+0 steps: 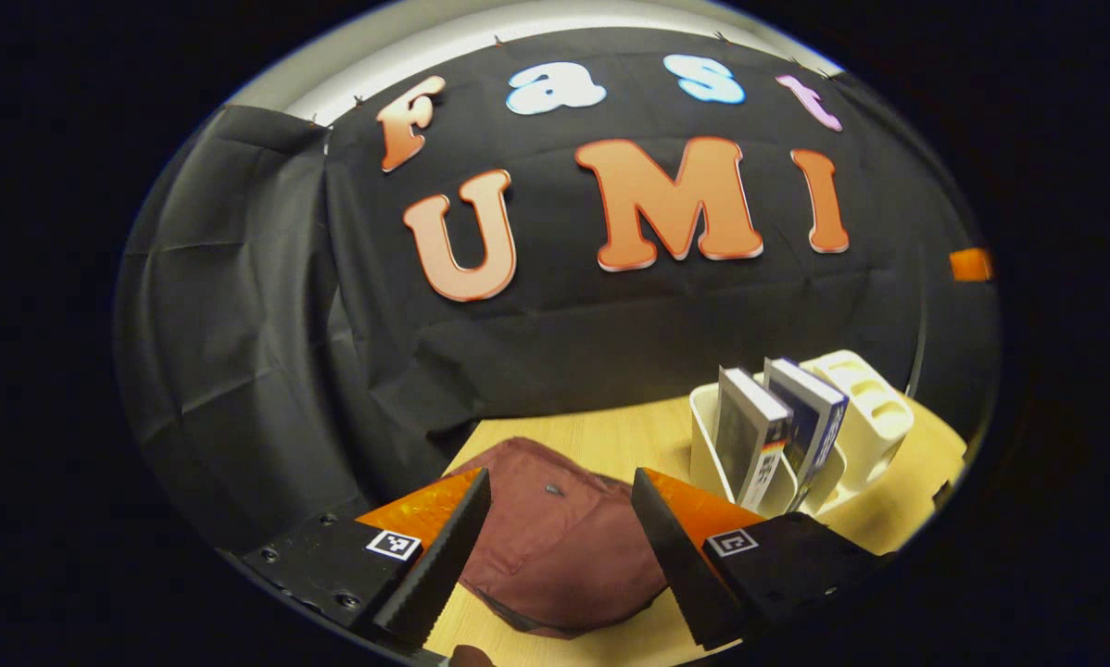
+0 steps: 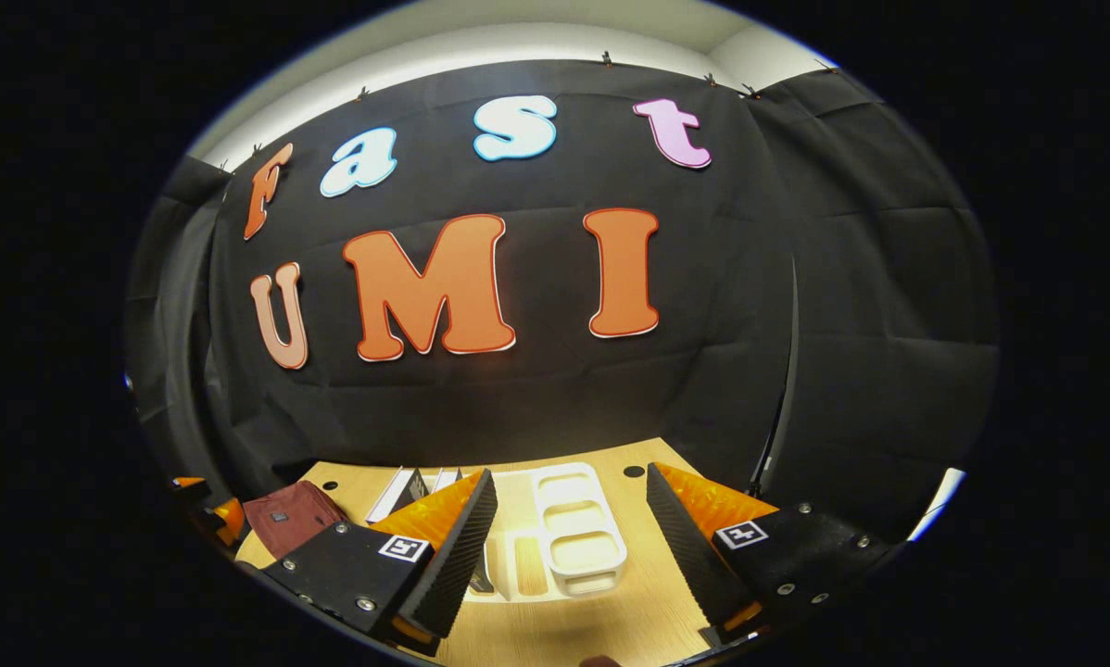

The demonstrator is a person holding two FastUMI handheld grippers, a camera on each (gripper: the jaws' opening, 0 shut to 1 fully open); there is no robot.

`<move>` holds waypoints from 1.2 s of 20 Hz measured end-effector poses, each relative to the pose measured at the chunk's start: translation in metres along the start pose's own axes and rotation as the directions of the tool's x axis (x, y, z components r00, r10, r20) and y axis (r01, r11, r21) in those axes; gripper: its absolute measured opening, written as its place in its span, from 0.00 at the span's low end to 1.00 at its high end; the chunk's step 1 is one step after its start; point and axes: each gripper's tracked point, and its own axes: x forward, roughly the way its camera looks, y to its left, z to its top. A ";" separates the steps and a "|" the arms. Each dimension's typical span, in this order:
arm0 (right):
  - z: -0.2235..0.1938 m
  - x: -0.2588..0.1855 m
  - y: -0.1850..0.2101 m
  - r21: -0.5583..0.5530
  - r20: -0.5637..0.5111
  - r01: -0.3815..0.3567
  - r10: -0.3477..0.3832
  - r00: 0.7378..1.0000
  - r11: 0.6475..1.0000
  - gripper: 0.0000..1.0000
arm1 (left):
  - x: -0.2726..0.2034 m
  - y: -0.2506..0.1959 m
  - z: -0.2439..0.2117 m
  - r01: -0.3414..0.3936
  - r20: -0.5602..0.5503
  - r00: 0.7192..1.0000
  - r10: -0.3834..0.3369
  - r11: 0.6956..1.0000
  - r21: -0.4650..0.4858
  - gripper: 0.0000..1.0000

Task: Open the schoolbag, grab two books from the bookshelf and put them into the schoolbag.

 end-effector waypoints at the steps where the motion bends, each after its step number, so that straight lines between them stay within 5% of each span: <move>1: -0.004 -0.001 -0.002 -0.003 -0.010 0.006 -0.006 1.000 1.000 0.97 | 0.004 -0.006 -0.015 0.008 -0.030 1.000 -0.007 1.000 0.027 0.96; 6: -0.011 -0.004 -0.016 0.000 -0.039 0.044 -0.044 0.998 0.999 0.97 | 0.033 -0.045 -0.122 0.067 -0.259 0.966 -0.019 0.982 0.178 0.96; 8: -0.010 -0.007 -0.024 0.004 -0.042 0.061 -0.061 0.997 0.998 0.97 | 0.039 -0.066 -0.160 0.127 -0.326 0.945 -0.035 0.955 0.267 0.90; 10: -0.011 -0.011 -0.032 -0.001 -0.049 0.080 -0.080 0.996 0.997 0.97 | 0.046 -0.088 -0.186 0.177 -0.368 0.929 -0.040 0.921 0.346 0.98; 14: -0.016 -0.015 -0.048 -0.022 -0.071 0.110 -0.111 0.991 0.994 0.97 | 0.055 -0.101 -0.208 0.232 -0.428 0.903 -0.037 0.882 0.411 0.98; 18: -0.022 -0.013 -0.053 -0.022 -0.097 0.116 -0.118 0.988 0.993 0.97 | 0.080 -0.092 -0.213 0.186 -0.420 0.907 0.036 0.860 0.476 0.98; 24: -0.025 -0.001 -0.050 0.013 -0.118 0.097 -0.095 0.988 0.995 0.97 | 0.090 -0.104 -0.218 0.257 -0.467 0.884 -0.013 0.849 0.462 0.94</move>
